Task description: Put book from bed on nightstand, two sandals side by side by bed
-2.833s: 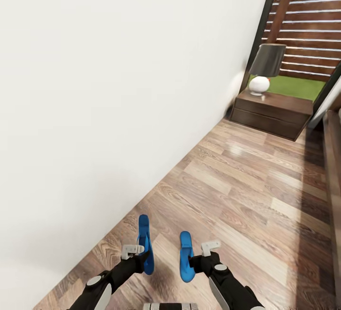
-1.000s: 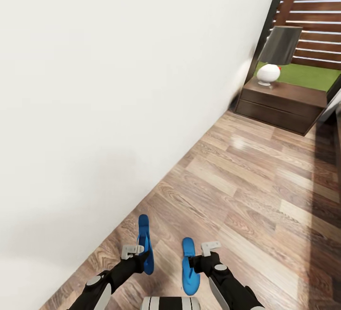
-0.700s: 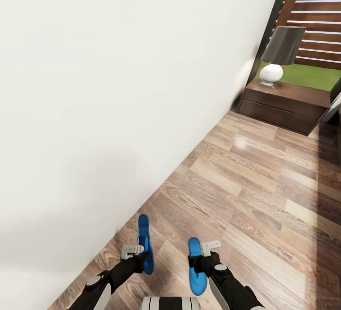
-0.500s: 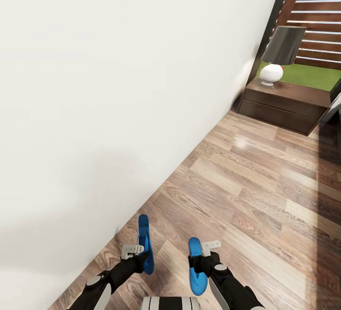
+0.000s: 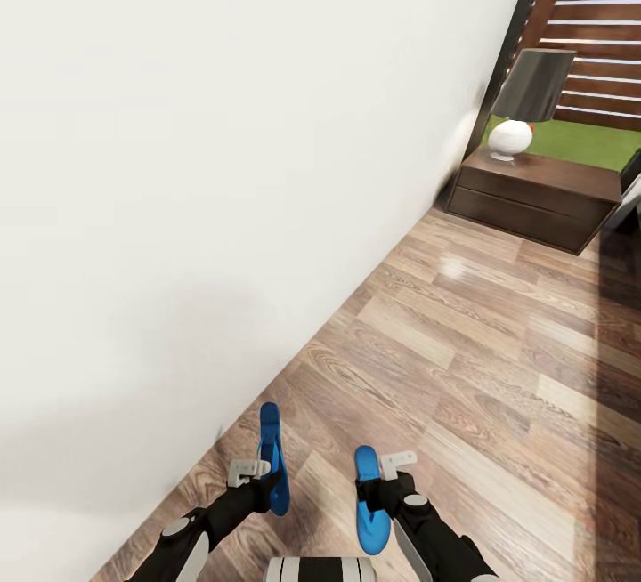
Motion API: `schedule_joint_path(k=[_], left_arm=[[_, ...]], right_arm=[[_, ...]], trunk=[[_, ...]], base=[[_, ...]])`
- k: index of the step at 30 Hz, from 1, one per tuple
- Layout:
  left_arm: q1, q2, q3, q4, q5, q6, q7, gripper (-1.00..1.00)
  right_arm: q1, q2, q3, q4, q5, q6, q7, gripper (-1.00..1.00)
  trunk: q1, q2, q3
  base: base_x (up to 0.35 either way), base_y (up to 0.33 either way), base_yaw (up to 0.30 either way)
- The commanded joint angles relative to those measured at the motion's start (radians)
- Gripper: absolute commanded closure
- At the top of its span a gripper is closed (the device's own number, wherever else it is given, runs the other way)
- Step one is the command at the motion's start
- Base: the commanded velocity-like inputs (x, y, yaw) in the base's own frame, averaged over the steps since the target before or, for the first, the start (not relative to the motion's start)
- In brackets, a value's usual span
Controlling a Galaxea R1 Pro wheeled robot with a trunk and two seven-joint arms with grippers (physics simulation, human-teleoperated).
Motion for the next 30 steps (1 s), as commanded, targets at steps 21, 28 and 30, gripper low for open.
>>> schedule_joint_path(k=[21, 28, 30], left_arm=[[0.0, -0.001, 0.0, 0.0, 0.008, 0.003, -0.003, 1.0], [0.0, -0.001, 0.0, 0.0, 0.007, 0.003, -0.003, 1.0], [0.0, -0.001, 0.0, 0.0, 0.008, 0.003, -0.003, 1.0]], right_arm=[[0.0, -0.001, 0.003, -0.003, -0.006, 0.006, -0.003, -1.0], [0.0, -0.001, 0.004, -0.003, -0.006, 0.006, -0.003, -1.0], [0.0, -0.001, 0.003, -0.003, -0.006, 0.006, -0.003, -1.0]], trunk=[[0.006, -0.003, -0.051], [0.009, -0.005, -0.078], [0.01, -0.005, -0.086]], base=[[0.0, 0.0, 0.0], [0.0, 0.0, 0.0], [0.0, 0.0, 0.0]])
